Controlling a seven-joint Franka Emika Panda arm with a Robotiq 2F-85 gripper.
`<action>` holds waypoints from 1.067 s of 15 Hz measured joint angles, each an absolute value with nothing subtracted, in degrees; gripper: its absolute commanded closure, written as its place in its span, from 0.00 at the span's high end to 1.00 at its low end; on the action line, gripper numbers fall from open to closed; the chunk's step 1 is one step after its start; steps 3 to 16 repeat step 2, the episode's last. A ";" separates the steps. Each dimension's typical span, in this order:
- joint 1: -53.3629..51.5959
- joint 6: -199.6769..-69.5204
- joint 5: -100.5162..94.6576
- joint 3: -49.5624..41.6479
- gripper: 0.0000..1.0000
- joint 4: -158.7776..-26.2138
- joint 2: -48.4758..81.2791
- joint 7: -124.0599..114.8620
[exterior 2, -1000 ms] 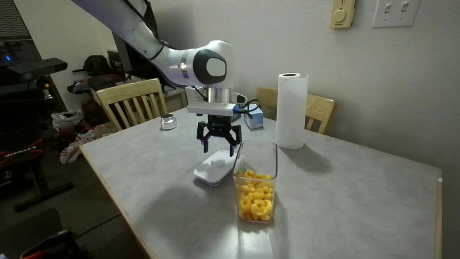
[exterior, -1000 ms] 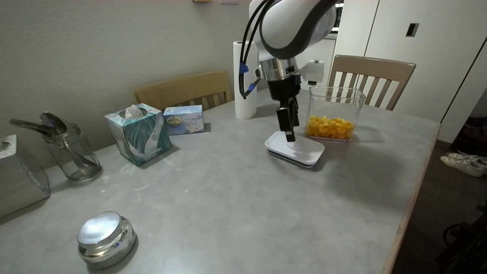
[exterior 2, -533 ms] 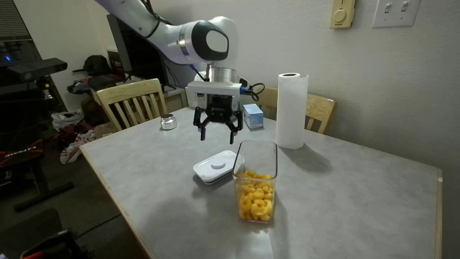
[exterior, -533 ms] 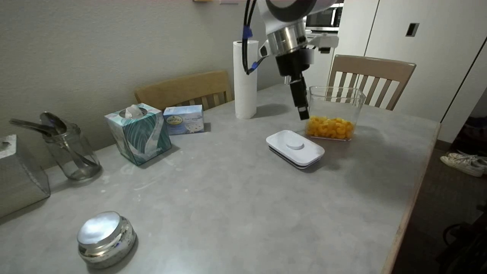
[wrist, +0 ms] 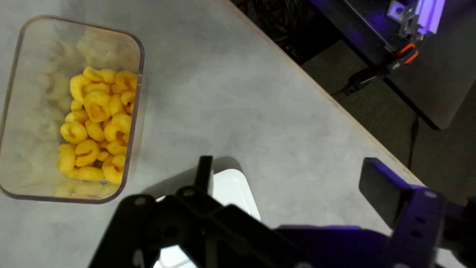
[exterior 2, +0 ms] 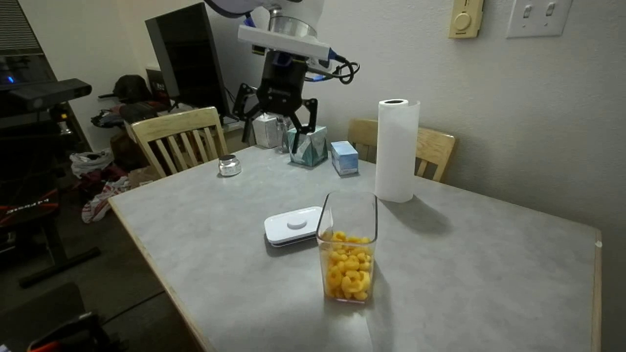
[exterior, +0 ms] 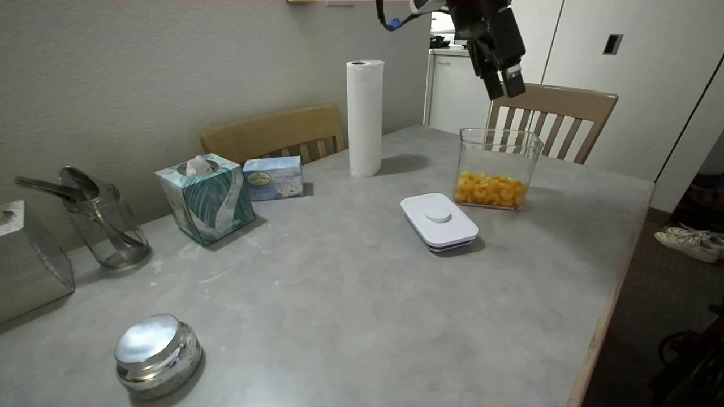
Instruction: Take the lid off the clear container
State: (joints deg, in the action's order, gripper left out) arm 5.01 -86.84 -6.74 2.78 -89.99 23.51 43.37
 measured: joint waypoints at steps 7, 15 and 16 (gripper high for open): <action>5.01 -84.66 -6.63 2.78 1.00 -89.28 22.90 45.84; 5.01 -84.66 -6.63 2.78 1.00 -89.28 22.90 45.84; 5.01 -84.66 -6.63 2.78 1.00 -89.28 22.90 45.84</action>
